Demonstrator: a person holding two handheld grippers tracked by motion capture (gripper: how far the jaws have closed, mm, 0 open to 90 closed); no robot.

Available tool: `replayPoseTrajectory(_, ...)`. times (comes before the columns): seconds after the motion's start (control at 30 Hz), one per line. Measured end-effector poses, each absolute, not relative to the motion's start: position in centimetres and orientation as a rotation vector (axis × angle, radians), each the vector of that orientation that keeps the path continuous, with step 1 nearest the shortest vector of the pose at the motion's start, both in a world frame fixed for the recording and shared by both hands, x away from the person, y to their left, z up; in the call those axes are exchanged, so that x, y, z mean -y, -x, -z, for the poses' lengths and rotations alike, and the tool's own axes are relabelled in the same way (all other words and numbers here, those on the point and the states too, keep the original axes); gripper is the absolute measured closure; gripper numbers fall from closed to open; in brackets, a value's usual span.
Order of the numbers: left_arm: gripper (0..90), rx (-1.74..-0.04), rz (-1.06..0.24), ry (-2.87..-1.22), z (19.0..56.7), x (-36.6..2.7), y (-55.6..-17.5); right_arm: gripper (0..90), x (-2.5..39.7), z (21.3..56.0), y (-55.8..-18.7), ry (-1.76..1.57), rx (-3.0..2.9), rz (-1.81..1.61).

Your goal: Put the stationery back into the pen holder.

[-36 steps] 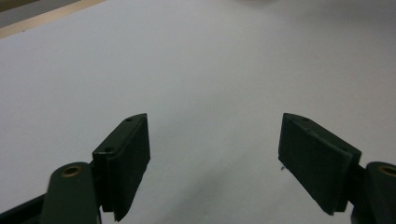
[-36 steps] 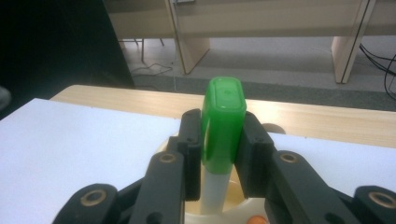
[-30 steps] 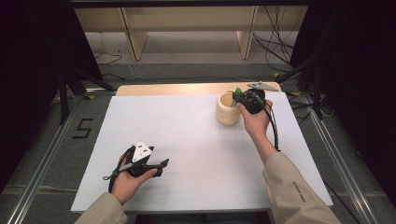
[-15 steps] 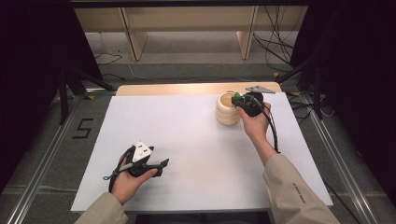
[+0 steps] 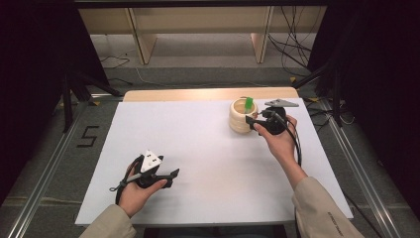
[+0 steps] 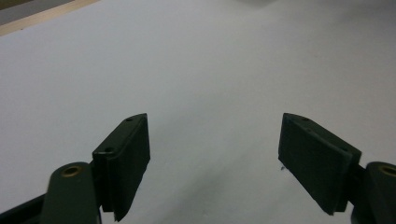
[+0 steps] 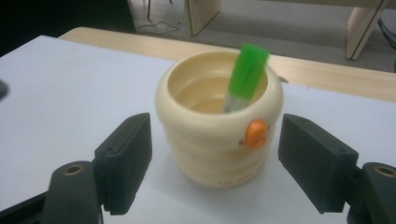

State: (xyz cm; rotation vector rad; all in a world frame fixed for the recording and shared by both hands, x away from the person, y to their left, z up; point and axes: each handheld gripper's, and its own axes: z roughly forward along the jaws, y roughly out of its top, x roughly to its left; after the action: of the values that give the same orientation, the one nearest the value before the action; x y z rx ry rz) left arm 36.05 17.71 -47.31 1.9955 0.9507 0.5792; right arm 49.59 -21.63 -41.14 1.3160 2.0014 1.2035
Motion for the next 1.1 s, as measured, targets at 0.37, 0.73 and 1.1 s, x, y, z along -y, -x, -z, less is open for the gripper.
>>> replayPoseTrajectory(0.37,24.9,-0.959,-0.573,-1.994,47.4,-17.7,-36.0,24.7,22.5,41.9,-46.7,-1.283,-2.088,-1.202)
replayPoseTrajectory(0.73,24.9,-0.958,-0.573,-1.997,47.4,-17.7,-36.0,24.3,22.8,42.6,-44.7,-1.255,-2.146,-1.209)
replayPoseTrajectory(1.1,24.9,-0.956,-0.572,-2.000,47.4,-17.7,-36.0,24.1,22.9,43.1,-42.9,-1.237,-2.197,-1.216)
